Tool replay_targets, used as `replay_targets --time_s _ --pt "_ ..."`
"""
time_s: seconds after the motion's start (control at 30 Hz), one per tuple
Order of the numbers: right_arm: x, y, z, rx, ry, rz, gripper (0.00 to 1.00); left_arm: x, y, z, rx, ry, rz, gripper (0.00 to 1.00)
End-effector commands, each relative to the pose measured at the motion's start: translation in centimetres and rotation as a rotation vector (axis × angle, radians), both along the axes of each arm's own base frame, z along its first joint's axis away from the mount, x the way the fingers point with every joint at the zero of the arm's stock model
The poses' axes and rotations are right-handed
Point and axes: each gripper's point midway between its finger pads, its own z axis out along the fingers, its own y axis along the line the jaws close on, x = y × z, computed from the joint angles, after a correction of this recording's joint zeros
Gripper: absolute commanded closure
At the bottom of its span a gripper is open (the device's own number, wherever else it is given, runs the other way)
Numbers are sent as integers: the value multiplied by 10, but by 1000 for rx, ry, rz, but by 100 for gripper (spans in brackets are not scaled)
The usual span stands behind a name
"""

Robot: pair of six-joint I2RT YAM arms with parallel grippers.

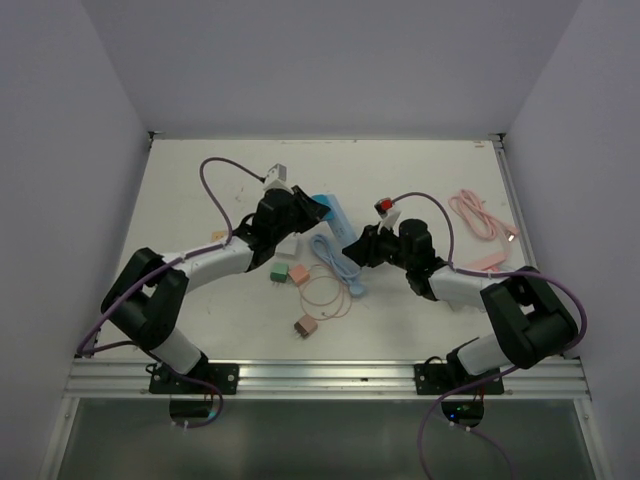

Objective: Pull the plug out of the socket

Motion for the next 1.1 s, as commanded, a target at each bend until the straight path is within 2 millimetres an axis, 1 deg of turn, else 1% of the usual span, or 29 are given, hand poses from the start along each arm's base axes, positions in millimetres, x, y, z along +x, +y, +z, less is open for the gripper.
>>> replay_targets --time_s 0.0,0.03,0.07,0.1,0.2,0.37,0.4,0.43,0.5,0.53,0.57,0.63,0.67,0.7,0.73,0.8,0.83,0.9,0.97,1.07 --pt "14 12 39 67 -125 22 100 1 4 24 -54 -57 25 91" --pt "15 11 38 62 -125 15 100 0 4 25 -63 -56 26 94" --pt "17 8 38 56 -127 -5 100 -1 4 26 -74 -55 27 98" --pt "18 6 37 50 -123 -17 100 -4 4 23 -86 -40 29 100" --pt "23 -1 33 28 -117 -68 100 -10 6 22 -139 -19 42 100" --pt "32 -16 23 -25 -90 -166 100 -19 11 30 -234 5 72 100" --pt "35 -24 17 -45 -73 -208 100 -20 13 31 -245 9 79 100" --pt "37 -28 16 -51 -65 -232 100 -22 15 36 -260 3 85 100" --pt "42 -40 12 -59 -46 -297 100 -26 20 35 -282 19 108 100" --pt "43 -45 10 -63 -40 -316 100 -28 22 39 -294 15 114 100" --pt "45 -51 7 -66 -28 -340 100 -31 25 37 -301 24 124 100" --pt "47 -58 4 -64 -9 -378 100 -35 28 43 -310 22 129 100" --pt "49 -63 2 -64 -3 -398 100 -37 31 42 -308 25 135 100" --pt "49 -66 1 -64 5 -410 100 -39 33 40 -302 33 139 100" --pt "50 -69 0 -66 7 -427 100 -41 35 44 -305 26 139 100" --pt "50 -74 -2 -71 17 -448 100 -45 38 40 -293 35 139 100" --pt "51 -76 -3 -70 20 -454 100 -47 39 42 -291 32 138 100" --pt "51 -79 -3 -65 24 -467 100 -51 39 38 -261 39 115 100" --pt "51 -82 -1 -59 21 -475 100 -55 41 26 -194 52 97 100" --pt "51 -83 0 -54 21 -481 100 -62 43 2 -105 94 55 100"
